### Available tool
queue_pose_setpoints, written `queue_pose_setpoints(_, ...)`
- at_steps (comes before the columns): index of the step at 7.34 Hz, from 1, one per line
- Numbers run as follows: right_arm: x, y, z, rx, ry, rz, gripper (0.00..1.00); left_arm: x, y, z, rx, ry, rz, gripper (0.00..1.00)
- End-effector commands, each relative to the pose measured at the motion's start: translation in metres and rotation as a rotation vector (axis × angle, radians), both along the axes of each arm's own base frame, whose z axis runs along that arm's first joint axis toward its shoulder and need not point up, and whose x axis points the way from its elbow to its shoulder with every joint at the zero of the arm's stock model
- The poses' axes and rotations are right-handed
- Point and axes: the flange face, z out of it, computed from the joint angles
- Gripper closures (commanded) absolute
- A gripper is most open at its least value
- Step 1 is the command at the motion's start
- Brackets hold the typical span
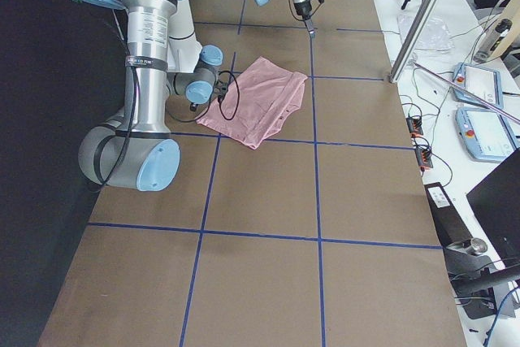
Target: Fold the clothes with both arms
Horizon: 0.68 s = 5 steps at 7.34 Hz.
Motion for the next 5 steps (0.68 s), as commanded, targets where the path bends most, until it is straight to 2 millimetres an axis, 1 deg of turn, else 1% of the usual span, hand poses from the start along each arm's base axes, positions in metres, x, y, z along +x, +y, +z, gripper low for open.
queue_pose_setpoints(1,0.023,-0.056,-0.043,0.033,-0.092,0.162,0.0,0.022,0.061,-0.031,-0.099,-0.009,0.057,0.0)
queue_pose_setpoints(2,0.033,-0.083,-0.054,0.047,-0.116,0.228,0.0,0.048,0.095,-0.033,-0.185,0.0,0.069,0.0)
queue_pose_setpoints(3,0.047,-0.107,-0.06,0.058,-0.129,0.288,0.0,0.074,0.126,-0.032,-0.252,0.013,0.077,0.0)
queue_pose_setpoints(4,0.053,-0.116,-0.06,0.061,-0.129,0.313,0.0,0.105,0.157,-0.028,-0.321,-0.025,0.093,0.0)
queue_pose_setpoints(5,0.053,-0.12,-0.063,0.066,-0.134,0.324,0.0,0.115,0.162,-0.03,-0.316,-0.055,0.071,0.01)
